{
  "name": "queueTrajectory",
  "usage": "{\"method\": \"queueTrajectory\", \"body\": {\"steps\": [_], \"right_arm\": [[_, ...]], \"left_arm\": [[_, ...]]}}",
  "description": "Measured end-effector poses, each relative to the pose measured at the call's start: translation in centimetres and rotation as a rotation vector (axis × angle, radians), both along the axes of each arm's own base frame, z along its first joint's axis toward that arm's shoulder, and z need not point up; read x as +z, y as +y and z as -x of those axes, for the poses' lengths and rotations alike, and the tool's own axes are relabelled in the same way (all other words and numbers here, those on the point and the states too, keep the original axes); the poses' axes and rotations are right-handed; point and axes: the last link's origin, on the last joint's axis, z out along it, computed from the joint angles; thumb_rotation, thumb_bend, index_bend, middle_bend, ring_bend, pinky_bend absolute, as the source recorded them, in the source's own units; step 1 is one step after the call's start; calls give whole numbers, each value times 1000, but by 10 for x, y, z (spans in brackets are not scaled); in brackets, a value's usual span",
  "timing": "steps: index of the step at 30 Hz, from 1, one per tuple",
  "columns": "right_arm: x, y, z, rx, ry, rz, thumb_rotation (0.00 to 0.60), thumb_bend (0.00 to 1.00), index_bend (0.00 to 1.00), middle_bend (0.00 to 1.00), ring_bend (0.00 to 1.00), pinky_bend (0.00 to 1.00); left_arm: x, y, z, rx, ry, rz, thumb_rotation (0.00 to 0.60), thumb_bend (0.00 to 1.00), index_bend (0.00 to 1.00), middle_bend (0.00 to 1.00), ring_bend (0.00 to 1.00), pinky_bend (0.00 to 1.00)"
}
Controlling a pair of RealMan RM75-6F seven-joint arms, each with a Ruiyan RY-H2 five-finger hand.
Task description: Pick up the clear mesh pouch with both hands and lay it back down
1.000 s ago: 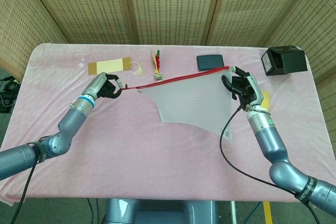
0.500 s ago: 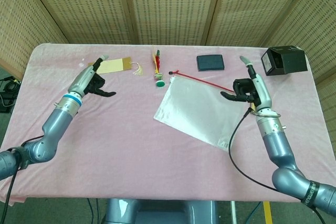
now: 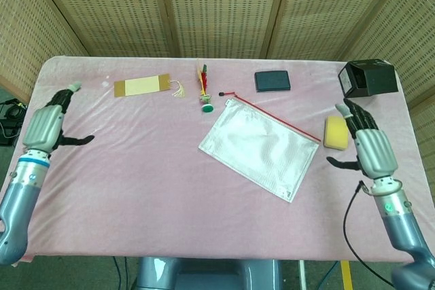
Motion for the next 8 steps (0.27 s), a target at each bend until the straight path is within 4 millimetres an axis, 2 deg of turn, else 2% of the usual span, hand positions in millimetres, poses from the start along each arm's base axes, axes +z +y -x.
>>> {"method": "queueTrajectory", "body": {"steps": [4, 8], "right_arm": [[8, 32, 27, 13, 218, 66, 600, 0, 0, 0, 0, 0], [8, 69, 49, -20, 326, 69, 600, 0, 0, 0, 0, 0]], "left_arm": [[4, -50, 34, 38, 62, -61, 600, 0, 0, 0, 0, 0], [0, -102, 60, 73, 93, -50, 600, 0, 0, 0, 0, 0]]}}
